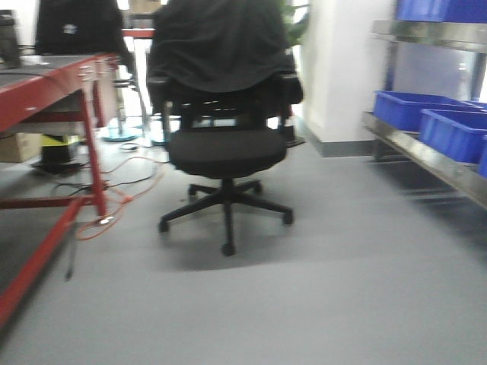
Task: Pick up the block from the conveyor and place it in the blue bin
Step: 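Drive the base up to the steel shelf of blue bins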
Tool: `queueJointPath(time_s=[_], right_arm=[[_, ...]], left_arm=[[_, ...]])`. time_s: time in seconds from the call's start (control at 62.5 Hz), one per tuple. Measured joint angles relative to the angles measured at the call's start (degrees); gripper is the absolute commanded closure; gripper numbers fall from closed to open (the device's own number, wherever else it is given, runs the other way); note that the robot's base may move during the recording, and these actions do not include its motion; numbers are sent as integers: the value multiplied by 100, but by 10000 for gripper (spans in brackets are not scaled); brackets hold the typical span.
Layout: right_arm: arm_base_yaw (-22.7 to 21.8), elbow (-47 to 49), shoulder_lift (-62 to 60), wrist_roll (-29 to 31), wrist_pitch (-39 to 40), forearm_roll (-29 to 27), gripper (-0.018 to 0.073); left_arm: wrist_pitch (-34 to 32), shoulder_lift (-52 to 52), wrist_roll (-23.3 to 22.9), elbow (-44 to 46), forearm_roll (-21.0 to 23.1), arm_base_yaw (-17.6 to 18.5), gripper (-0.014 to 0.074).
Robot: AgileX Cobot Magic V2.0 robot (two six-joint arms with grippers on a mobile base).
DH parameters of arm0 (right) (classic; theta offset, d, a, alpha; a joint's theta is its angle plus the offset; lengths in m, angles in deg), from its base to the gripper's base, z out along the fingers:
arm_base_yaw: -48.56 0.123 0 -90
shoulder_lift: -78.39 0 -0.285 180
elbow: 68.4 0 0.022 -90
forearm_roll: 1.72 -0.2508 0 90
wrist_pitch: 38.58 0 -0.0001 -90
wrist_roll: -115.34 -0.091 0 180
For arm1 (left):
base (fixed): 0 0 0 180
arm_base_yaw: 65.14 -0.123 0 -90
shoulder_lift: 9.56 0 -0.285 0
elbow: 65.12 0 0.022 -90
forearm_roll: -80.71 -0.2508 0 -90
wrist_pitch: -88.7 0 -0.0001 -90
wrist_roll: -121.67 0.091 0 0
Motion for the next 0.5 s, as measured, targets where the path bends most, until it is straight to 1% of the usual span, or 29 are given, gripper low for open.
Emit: queueJointPath(time_s=[0.496], right_arm=[[0,0,0,0,0,0,713]], left_arm=[[0,0,0,0,0,0,708]])
